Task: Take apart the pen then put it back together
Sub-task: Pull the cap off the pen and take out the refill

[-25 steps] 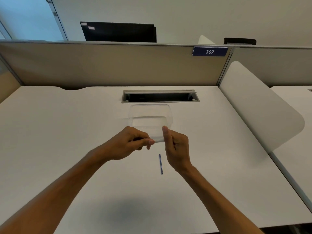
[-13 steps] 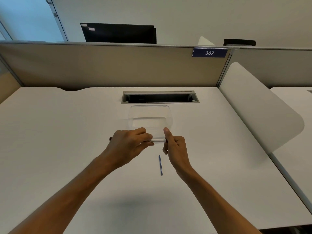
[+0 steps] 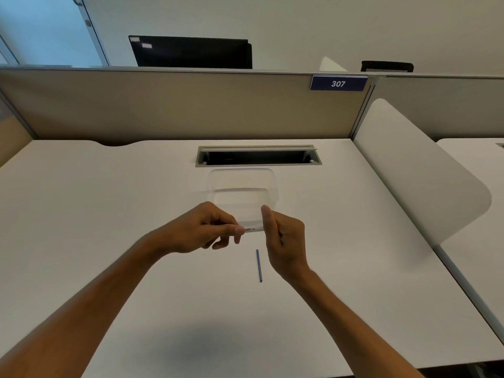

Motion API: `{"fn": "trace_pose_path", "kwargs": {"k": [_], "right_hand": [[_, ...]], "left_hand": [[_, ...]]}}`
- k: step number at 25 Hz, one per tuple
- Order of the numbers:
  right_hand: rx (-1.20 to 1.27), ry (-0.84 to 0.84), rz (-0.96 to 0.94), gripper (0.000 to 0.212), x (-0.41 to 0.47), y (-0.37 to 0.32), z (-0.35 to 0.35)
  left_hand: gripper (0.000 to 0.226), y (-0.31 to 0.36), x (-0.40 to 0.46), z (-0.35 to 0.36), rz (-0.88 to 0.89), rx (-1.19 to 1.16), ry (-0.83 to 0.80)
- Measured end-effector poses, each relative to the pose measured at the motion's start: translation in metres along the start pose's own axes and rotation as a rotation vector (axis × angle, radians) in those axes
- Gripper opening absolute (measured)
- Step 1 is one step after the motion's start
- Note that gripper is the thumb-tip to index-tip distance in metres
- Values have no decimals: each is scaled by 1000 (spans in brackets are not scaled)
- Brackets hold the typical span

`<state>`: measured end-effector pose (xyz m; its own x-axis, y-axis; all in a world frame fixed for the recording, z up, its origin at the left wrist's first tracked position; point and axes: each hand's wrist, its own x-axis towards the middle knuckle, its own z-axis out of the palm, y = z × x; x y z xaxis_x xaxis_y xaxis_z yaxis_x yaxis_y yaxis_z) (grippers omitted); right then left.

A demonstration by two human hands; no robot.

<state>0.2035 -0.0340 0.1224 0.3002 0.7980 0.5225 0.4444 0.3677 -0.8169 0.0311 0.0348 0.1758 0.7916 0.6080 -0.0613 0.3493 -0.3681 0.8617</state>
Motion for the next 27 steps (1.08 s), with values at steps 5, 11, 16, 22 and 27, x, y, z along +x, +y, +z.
{"fn": "trace_pose_path", "kwargs": {"k": [5, 11, 16, 22, 27], "right_hand": [[-4, -56, 35, 42, -2, 6, -3], [90, -107, 258, 43, -3, 6, -9], [86, -166, 294, 40, -3, 10, -14], [76, -200, 294, 22, -4, 9, -17], [117, -250, 307, 3, -3, 14, -23]], "left_hand": [[36, -1, 0, 0, -20, 29, 23], [25, -9, 0, 6, 61, 195, 142], [30, -15, -2, 9, 115, 463, 272], [34, -17, -1, 10, 155, 501, 334], [34, -15, -2, 9, 141, 479, 325]]}}
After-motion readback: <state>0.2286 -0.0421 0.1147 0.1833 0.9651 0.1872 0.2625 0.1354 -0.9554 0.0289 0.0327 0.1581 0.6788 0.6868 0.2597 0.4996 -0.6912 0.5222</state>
